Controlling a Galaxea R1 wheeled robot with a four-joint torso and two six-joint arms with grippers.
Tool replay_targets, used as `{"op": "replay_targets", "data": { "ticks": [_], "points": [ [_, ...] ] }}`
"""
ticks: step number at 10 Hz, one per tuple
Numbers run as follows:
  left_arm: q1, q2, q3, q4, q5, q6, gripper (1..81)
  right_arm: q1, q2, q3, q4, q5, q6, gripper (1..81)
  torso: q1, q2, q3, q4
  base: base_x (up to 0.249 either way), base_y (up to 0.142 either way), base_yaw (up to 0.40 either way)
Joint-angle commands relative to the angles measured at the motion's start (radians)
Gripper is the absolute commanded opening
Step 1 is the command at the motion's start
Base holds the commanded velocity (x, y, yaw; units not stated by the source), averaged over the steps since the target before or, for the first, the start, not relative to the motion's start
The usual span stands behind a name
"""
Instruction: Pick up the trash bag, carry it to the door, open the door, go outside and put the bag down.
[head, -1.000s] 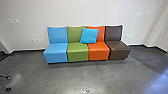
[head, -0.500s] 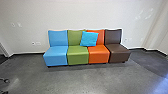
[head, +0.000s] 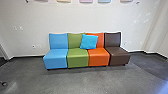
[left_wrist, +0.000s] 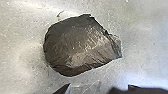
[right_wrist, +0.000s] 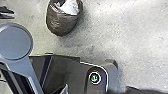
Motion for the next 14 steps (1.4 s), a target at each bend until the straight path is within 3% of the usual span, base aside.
{"op": "replay_targets", "data": {
  "ticks": [1,3,6,7,9,10,11,12,13,14],
  "points": [
    [-0.146,0.020,-0.066,-0.020,0.066,-0.006,81.1,0.105,-0.091,0.053,0.026,-0.080,0.002,81.1,0.061,-0.095,-0.093,0.000,0.000,0.000,0.000],
    [-0.151,0.029,-0.066,-0.020,0.066,-0.008,81.1,0.159,-0.117,0.092,0.051,-0.118,0.006,81.1,0.093,-0.146,-0.120,0.000,0.000,0.000,0.000],
    [-0.169,0.051,-0.062,-0.071,0.066,-0.009,81.1,0.224,-0.184,0.164,0.051,-0.170,0.022,81.1,0.158,-0.248,-0.216,0.000,0.000,0.000,0.000],
    [-0.177,0.062,-0.065,-0.074,0.066,-0.009,81.1,0.233,-0.208,0.185,0.052,-0.176,0.022,81.1,0.180,-0.283,-0.155,0.000,0.000,0.000,0.000],
    [-0.197,0.089,-0.066,-0.074,0.067,-0.011,81.1,0.233,-0.250,0.213,0.052,-0.180,0.022,81.1,0.228,-0.359,-0.209,0.000,0.000,0.000,0.000],
    [-0.206,0.099,-0.069,-0.084,0.066,-0.014,81.1,0.230,-0.252,0.210,0.052,-0.180,0.024,81.1,0.245,-0.386,-0.215,0.000,0.000,0.000,0.000],
    [-0.208,0.100,-0.071,-0.148,0.076,-0.037,81.1,0.228,-0.252,0.208,0.052,-0.180,0.024,81.1,0.263,-0.415,-0.222,0.000,0.000,0.000,0.000],
    [-0.208,0.103,-0.071,-0.237,0.083,-0.045,81.1,0.230,-0.251,0.213,0.052,-0.178,0.024,81.1,0.284,-0.449,-0.225,0.000,0.000,0.000,0.000],
    [-0.208,0.105,-0.071,-0.266,0.084,-0.045,81.1,0.231,-0.246,0.213,0.052,-0.180,0.024,81.1,0.307,-0.485,-0.225,0.000,0.000,0.000,0.000],
    [-0.208,0.109,-0.071,-0.252,0.084,-0.045,81.1,0.233,-0.243,0.213,0.052,-0.180,0.024,81.1,0.329,-0.521,-0.225,0.000,0.000,0.000,0.000]
  ]
}}
